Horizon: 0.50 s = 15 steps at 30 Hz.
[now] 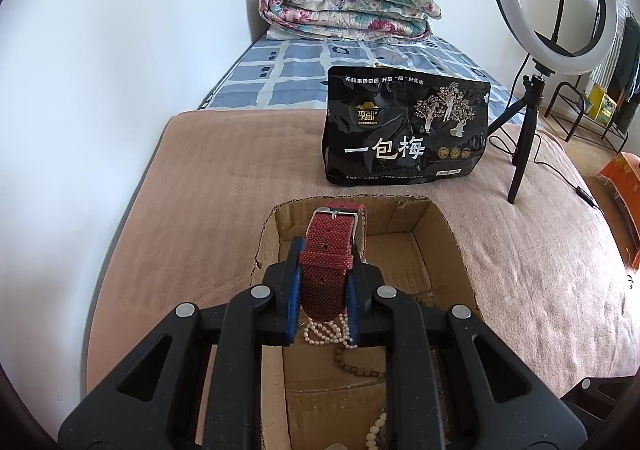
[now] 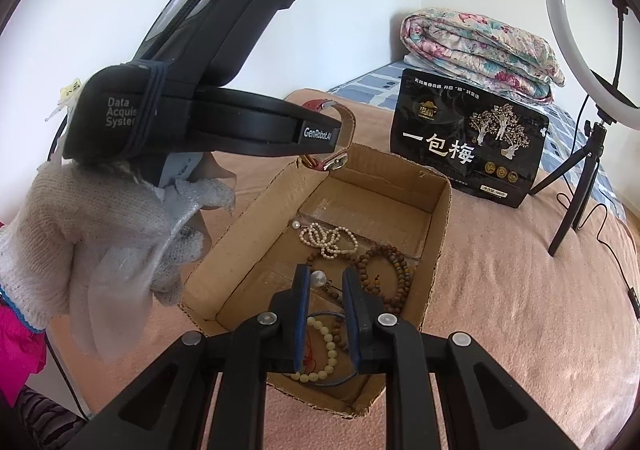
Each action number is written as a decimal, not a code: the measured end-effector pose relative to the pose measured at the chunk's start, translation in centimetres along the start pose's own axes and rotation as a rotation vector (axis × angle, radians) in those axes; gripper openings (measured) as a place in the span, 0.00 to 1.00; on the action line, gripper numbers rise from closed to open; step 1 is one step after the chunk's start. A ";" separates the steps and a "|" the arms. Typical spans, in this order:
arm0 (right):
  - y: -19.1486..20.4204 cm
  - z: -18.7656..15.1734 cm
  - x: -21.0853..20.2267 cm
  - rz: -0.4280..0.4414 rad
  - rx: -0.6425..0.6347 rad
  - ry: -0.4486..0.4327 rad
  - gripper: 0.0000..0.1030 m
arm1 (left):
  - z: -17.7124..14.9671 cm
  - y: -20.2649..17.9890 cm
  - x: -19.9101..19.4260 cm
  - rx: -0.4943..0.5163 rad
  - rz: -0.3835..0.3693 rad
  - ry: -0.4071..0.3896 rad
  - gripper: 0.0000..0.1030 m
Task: Organize jewelry
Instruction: 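Carry the red watch and pearl earring over the cardboard box with both tools, then open both tools to drop the watch and earring into the box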
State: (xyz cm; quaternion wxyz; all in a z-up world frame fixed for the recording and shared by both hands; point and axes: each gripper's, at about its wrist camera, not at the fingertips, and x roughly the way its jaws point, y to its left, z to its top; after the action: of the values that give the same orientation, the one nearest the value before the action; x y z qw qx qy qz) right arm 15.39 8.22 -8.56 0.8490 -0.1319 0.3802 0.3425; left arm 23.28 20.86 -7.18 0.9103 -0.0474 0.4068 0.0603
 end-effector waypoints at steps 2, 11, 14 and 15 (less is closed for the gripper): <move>0.1 0.1 0.0 0.000 -0.003 0.001 0.15 | 0.1 -0.2 0.1 0.002 0.002 -0.001 0.16; 0.1 0.0 0.1 -0.010 -0.007 0.008 0.15 | 0.1 -0.3 0.1 0.009 0.000 -0.001 0.16; 0.2 0.0 0.0 -0.012 -0.014 0.005 0.17 | 0.0 -0.4 0.0 0.008 -0.006 0.001 0.16; 0.3 0.1 0.0 -0.016 -0.017 0.003 0.19 | 0.1 -0.6 0.1 0.011 -0.006 0.002 0.16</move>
State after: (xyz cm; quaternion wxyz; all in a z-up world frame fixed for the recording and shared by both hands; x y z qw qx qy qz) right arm 15.22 8.42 -8.48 0.8498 -0.1428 0.3776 0.3390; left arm 23.47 20.25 -7.16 0.9103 -0.0438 0.4078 0.0551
